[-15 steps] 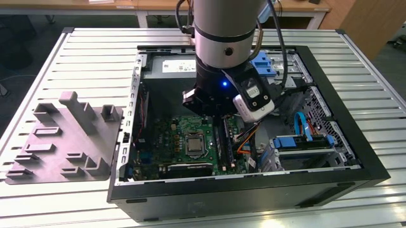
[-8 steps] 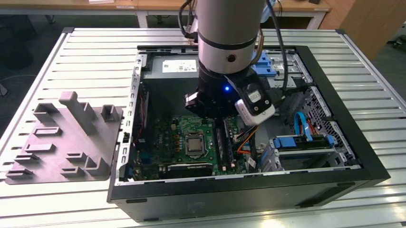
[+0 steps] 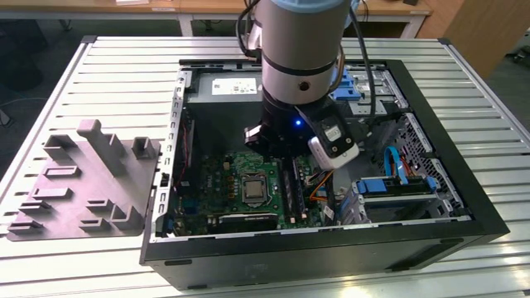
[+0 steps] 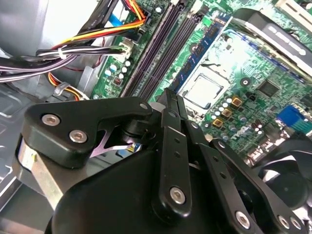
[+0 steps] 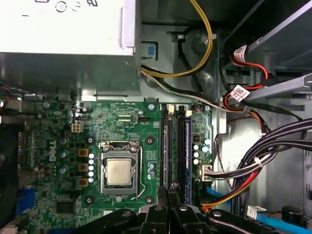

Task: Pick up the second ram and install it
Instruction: 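Insert the second ram into the second slot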

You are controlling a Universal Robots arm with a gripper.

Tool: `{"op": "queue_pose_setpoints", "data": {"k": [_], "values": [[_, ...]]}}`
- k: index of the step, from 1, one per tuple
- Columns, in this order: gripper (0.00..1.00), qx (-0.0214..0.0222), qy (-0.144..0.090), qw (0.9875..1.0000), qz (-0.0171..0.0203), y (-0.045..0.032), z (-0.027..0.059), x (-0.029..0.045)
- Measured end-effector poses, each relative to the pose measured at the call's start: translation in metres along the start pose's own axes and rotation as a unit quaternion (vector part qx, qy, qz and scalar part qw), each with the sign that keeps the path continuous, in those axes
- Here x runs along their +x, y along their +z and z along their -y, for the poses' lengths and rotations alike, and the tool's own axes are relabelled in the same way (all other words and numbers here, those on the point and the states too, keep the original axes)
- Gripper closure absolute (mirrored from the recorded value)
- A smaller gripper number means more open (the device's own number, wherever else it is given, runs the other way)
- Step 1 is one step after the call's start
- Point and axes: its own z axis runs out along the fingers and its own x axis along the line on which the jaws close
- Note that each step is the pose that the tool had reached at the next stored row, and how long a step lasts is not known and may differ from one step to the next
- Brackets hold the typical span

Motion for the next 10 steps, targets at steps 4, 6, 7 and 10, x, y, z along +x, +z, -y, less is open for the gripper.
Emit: {"op": "queue_pose_setpoints", "data": {"k": [4, 6, 7, 10], "values": [[0.88, -0.0027, 0.003, 1.0, 0.0001, 0.0051, 0.0005, -0.0028], [0.88, -0.0038, 0.005, 1.0, 0.0002, 0.0076, 0.0008, -0.0038], [0.88, -0.004, 0.005, 1.0, 0.0002, 0.0091, 0.001, -0.0039], [0.88, -0.0044, 0.006, 1.0, 0.0003, 0.0134, 0.0012, -0.0054]]}}
